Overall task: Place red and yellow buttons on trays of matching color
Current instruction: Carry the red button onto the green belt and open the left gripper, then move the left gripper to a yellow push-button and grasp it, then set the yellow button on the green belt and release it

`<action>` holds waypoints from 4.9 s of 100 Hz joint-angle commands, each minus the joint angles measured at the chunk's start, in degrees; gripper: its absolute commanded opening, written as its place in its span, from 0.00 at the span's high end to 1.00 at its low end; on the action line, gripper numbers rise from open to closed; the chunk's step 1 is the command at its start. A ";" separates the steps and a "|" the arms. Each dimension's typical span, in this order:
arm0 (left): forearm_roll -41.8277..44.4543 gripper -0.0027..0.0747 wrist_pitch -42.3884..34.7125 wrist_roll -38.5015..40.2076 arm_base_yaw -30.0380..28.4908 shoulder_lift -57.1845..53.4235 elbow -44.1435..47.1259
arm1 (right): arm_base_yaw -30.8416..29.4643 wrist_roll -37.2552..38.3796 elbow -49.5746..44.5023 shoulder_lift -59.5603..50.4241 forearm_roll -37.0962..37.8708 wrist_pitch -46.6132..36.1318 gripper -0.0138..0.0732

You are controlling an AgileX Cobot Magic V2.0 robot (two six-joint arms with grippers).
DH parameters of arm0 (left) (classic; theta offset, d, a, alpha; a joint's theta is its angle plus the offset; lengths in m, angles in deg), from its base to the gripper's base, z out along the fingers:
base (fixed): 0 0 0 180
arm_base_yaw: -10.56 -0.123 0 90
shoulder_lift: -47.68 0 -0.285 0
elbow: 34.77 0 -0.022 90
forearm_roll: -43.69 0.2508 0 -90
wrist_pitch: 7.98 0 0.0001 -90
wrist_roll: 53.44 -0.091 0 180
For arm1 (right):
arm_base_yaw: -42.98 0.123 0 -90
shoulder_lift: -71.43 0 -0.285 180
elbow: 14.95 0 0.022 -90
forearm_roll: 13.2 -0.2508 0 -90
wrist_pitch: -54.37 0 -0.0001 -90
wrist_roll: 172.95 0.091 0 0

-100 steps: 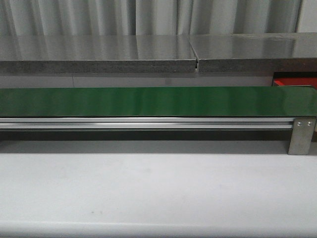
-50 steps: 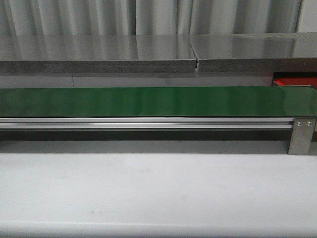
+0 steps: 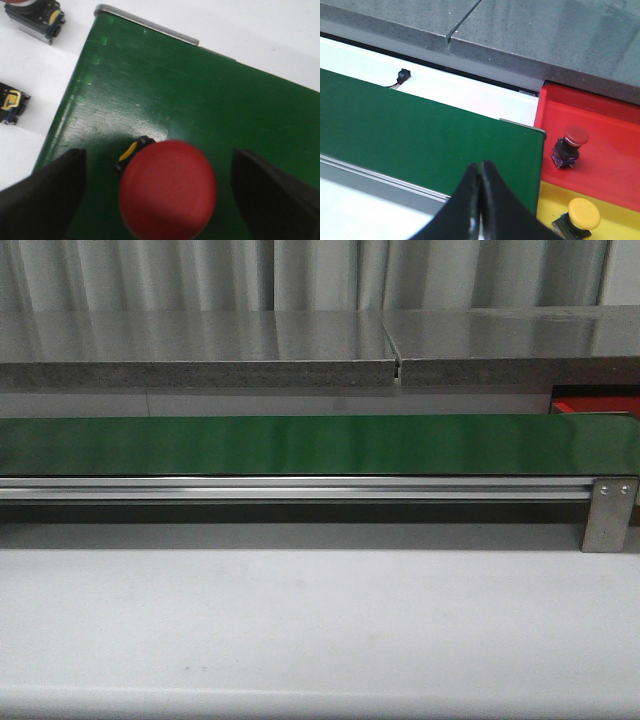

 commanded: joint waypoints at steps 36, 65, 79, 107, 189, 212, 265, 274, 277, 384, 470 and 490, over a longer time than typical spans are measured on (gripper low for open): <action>-2.23 0.14 1.95 -0.52 -3.30 -4.80 -8.16 | 0.00 -0.23 1.50 -0.71 -1.56 -1.72 0.92; -2.90 0.14 5.27 0.60 -18.12 -5.00 -7.17 | 0.00 -0.23 1.50 -0.71 -1.56 -1.72 0.92; -3.02 0.14 3.54 0.69 -23.71 -5.00 -6.54 | 0.00 -0.23 1.50 -0.71 -1.56 -1.72 0.92; -3.02 0.14 1.12 0.32 -26.51 -1.32 -6.45 | 0.00 -0.23 1.50 -0.71 -1.56 -1.72 0.92; -3.21 0.19 -6.96 -1.14 -26.51 10.47 -7.10 | 0.00 -0.23 1.50 -0.71 -1.56 -1.72 0.92; -4.18 0.54 -7.09 -1.14 -26.51 10.47 -7.14 | 0.00 -0.23 1.50 -0.71 -1.56 -1.72 0.92; -4.28 0.99 -4.08 -1.14 -26.28 2.77 -7.14 | 0.00 -0.23 1.50 -0.71 -1.56 -1.72 0.92; -4.28 0.99 -2.72 -1.14 -25.16 -0.58 -7.14 | 0.00 -0.23 1.50 -0.71 -1.56 -1.72 0.92; -4.28 0.99 -2.59 -1.31 -24.51 -1.94 -7.14 | 0.00 -0.23 1.50 -0.71 -1.56 -1.72 0.92; -0.06 0.99 0.40 -4.23 -3.17 0.13 -7.81 | 0.00 -0.23 1.50 -0.71 -1.56 -1.72 0.92; -1.29 0.11 2.55 -7.70 -0.17 -3.23 -9.46 | 0.00 -0.23 1.50 -0.71 -1.62 -1.72 0.92; -1.29 0.11 2.44 -7.84 3.22 -9.40 -8.10 | 0.00 -0.23 1.50 -0.71 -1.62 -1.72 0.92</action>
